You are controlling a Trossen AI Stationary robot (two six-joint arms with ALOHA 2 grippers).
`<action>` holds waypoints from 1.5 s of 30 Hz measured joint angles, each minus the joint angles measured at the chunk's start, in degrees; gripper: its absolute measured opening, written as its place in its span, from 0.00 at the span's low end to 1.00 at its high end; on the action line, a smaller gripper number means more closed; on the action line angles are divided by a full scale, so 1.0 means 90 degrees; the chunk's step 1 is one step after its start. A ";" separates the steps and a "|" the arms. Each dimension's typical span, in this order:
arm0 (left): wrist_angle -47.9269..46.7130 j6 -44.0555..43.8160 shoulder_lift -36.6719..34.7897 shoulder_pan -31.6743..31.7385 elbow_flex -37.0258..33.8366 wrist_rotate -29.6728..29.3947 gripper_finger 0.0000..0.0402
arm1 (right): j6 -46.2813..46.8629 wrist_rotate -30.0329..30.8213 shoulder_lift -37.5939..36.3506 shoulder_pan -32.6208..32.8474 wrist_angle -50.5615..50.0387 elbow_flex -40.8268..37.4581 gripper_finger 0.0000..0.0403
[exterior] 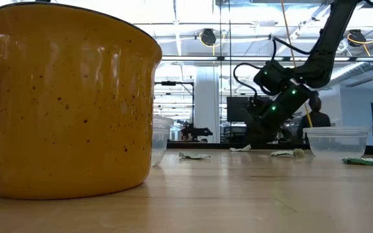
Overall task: Pick and place items into bin
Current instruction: Put the stevia packet into the right transparent bin
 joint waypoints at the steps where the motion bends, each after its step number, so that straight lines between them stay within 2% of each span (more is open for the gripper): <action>1: 0.0000 0.0000 0.0000 0.0000 0.0000 0.0000 0.17 | -0.0004 0.0003 -0.0022 0.0000 0.0011 0.0000 0.38; 6: -0.0041 -0.0002 0.0000 0.0000 0.0000 0.0002 0.17 | -0.0019 -0.0005 -0.0033 -0.0036 -0.0062 0.0007 0.38; 9: -0.0096 -0.0010 0.0000 -0.0002 -0.0002 0.0005 0.17 | -0.0021 -0.0022 -0.0033 -0.0034 -0.0161 0.0007 0.34; 19: -0.0099 -0.0007 0.0000 0.0000 -0.0002 0.0002 0.17 | -0.0272 -0.0056 -0.0033 -0.0036 -0.0244 0.0007 0.02; 26: -0.0073 0.0146 0.0000 0.0000 -0.0002 0.0000 0.17 | -0.0404 -0.0600 -0.0250 -0.0032 -0.0226 0.0007 0.00; 32: -0.0073 0.0124 0.0000 0.0000 -0.0002 0.0001 0.17 | -0.0303 -0.1375 -0.1568 0.0134 -0.0854 0.0007 0.00; 40: -0.0073 0.0080 0.0000 0.0000 -0.0002 0.0002 0.17 | -0.0315 -0.1318 -0.4463 0.1413 -0.2900 0.0010 0.00; 42: -0.0075 0.0080 0.0000 0.0000 -0.0002 0.0004 0.17 | -0.0011 -0.1007 -0.5110 0.1810 -0.3721 0.0015 0.00; 45: -0.0082 0.0059 0.0000 0.0000 -0.0002 0.0005 0.17 | 0.0563 0.0272 -0.5840 0.2453 -0.5608 0.0015 0.00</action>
